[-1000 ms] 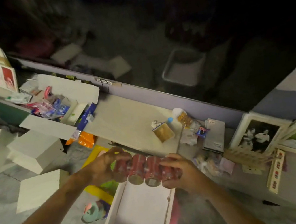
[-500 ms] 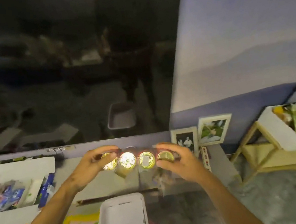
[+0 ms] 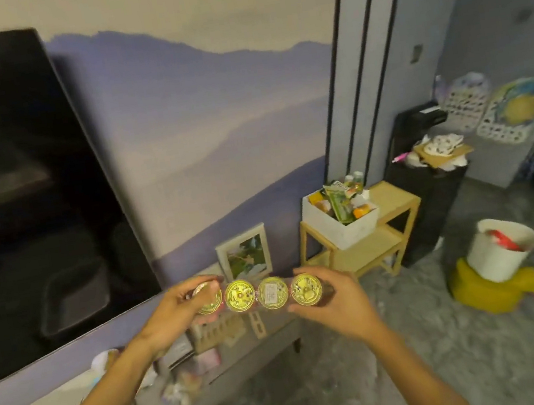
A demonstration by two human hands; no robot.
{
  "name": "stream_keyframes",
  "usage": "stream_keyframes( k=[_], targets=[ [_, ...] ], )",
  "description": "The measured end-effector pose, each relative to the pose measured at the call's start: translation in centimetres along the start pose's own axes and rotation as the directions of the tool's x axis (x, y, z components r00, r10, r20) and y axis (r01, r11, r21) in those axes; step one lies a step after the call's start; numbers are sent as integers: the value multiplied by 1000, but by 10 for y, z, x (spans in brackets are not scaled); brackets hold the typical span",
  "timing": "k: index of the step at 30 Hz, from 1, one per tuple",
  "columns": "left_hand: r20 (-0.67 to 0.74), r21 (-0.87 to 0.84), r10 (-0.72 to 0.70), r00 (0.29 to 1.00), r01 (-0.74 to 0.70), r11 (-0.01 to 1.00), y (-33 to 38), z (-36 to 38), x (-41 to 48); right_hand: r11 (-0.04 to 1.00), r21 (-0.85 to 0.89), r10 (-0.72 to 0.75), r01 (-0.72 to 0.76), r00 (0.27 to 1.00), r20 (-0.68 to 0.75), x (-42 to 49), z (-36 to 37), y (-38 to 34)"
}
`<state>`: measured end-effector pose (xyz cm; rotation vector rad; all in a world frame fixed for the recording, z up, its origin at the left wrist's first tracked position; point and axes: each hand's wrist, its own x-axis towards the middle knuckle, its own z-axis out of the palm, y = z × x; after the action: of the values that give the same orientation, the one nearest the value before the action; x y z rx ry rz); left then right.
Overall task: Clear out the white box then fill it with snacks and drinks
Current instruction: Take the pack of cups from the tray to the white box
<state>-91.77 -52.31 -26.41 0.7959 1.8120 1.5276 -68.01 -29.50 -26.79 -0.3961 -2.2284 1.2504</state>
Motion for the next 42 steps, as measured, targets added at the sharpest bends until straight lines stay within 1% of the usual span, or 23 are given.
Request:
stream_keyframes(
  k=[3, 5, 8, 13, 17, 22, 25, 28, 30, 33, 37, 40, 42],
  targets=[
    [89, 59, 78, 993, -83, 995, 15, 77, 35, 999, 11, 46, -45, 991, -129, -10, -71, 35],
    [152, 153, 129, 980, -152, 976, 24, 127, 57, 998, 18, 64, -62, 981, -181, -13, -120, 58],
    [204, 257, 192, 960, -242, 936, 35, 191, 91, 997, -14, 74, -79, 974, -213, -12, -188, 85],
    [215, 305, 275, 937, -332, 892, 51, 279, 145, 990, -24, 126, -137, 954, -271, -8, -274, 129],
    [225, 312, 293, 929, -354, 882, 56, 334, 187, 983, -29, 164, -180, 943, -291, 6, -324, 162],
    [227, 312, 291, 930, -352, 882, 49, 382, 255, 971, -26, 222, -239, 933, -284, 40, -370, 210],
    [218, 298, 290, 932, -346, 890, 44, 409, 310, 962, -44, 249, -270, 929, -272, 74, -396, 245],
    [185, 272, 257, 949, -301, 914, 41, 434, 374, 948, -38, 297, -317, 918, -263, 117, -424, 283],
    [183, 282, 242, 953, -287, 915, 42, 452, 418, 937, -45, 322, -346, 908, -268, 148, -444, 306],
    [183, 307, 251, 951, -297, 904, 45, 475, 479, 931, -85, 320, -355, 907, -273, 196, -474, 335],
    [131, 337, 254, 958, -284, 898, 47, 498, 547, 920, -146, 328, -363, 919, -220, 254, -510, 373],
    [78, 378, 273, 959, -282, 882, 49, 516, 584, 926, -145, 322, -347, 931, -172, 292, -533, 402],
    [55, 378, 264, 963, -265, 887, 45, 529, 610, 920, -136, 352, -367, 928, -123, 319, -548, 429]
  ],
)
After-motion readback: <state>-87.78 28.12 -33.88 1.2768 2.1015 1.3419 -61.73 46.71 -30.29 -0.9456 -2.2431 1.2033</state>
